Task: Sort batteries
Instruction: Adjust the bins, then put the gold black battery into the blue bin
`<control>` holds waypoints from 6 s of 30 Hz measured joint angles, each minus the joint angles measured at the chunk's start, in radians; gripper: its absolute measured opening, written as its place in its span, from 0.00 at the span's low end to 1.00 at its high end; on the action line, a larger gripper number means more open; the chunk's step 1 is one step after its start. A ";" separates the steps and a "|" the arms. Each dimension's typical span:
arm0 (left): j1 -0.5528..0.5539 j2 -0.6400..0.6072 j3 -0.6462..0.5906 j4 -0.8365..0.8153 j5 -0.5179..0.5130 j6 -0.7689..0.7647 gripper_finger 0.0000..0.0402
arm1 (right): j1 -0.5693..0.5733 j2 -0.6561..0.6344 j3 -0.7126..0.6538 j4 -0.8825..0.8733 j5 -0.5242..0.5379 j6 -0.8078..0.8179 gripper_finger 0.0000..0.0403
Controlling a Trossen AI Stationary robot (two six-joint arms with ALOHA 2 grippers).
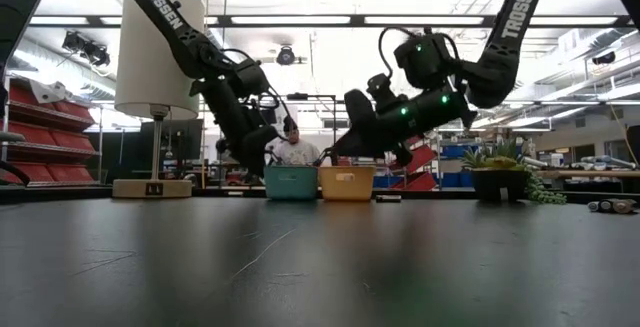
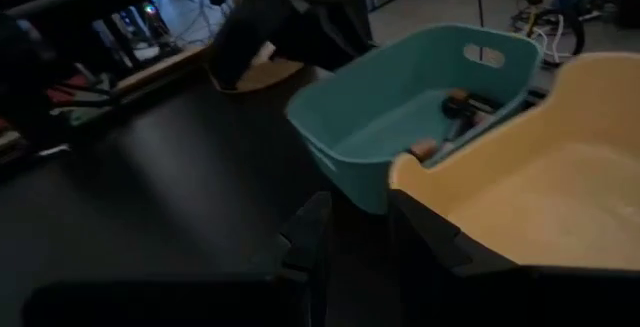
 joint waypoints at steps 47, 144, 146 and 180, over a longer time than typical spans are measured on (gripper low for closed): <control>0.000 -0.258 0.000 0.068 -0.022 -0.011 0.29 | -0.278 -1.176 0.000 -1.473 -0.157 -0.022 0.21; -1.485 -0.173 -0.259 -0.692 0.448 -1.180 0.89 | 0.188 -0.618 -0.282 -0.343 0.397 -0.366 0.11; -1.513 -0.173 -0.259 -0.692 0.442 -1.180 0.92 | 0.173 -0.618 -0.282 -0.340 0.397 -0.381 0.11; -1.826 -0.135 -0.260 -0.596 0.341 -1.300 0.95 | 0.138 -0.618 -0.282 -0.367 0.390 -0.384 0.11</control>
